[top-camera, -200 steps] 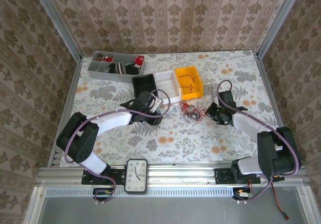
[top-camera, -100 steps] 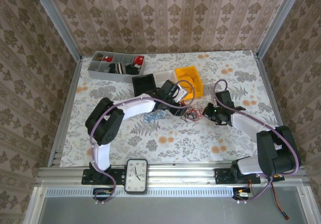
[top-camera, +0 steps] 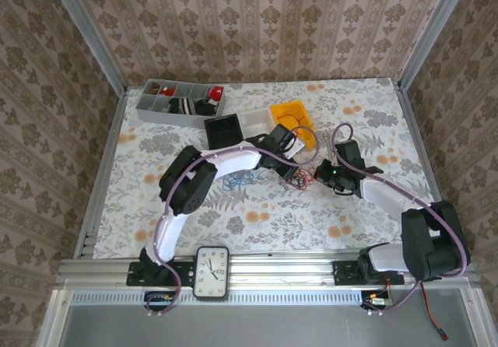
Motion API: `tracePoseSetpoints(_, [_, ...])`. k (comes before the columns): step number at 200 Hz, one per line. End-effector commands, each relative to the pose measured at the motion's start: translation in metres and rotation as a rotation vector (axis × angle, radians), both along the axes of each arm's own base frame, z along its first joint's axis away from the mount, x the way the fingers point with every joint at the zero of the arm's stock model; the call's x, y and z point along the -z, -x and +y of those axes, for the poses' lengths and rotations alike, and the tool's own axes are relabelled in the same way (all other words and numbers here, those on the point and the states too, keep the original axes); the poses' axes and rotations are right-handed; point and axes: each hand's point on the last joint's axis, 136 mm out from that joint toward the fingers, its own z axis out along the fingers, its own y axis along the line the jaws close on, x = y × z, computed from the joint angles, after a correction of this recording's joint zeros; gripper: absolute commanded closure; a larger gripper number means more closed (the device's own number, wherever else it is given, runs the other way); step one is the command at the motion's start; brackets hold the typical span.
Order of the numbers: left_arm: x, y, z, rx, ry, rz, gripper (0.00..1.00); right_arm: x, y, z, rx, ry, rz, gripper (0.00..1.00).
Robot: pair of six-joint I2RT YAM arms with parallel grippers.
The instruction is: Untangle the cables
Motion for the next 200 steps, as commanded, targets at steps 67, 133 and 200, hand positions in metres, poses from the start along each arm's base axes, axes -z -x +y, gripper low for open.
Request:
tracePoseSetpoints(67, [0.038,0.034,0.062,-0.003,-0.203,0.089,1.00,0.000,0.014,-0.051,0.143,0.094,0.053,1.00])
tracePoseSetpoints(133, [0.036,0.054,0.117,-0.131,-0.244,0.109,1.00,-0.009,0.008,-0.077,0.211,0.046,0.049,1.00])
tracePoseSetpoints(200, [-0.022,0.020,0.174,-0.368,-0.193,-0.049,1.00,-0.007,0.005,-0.078,0.236,0.019,0.058,1.00])
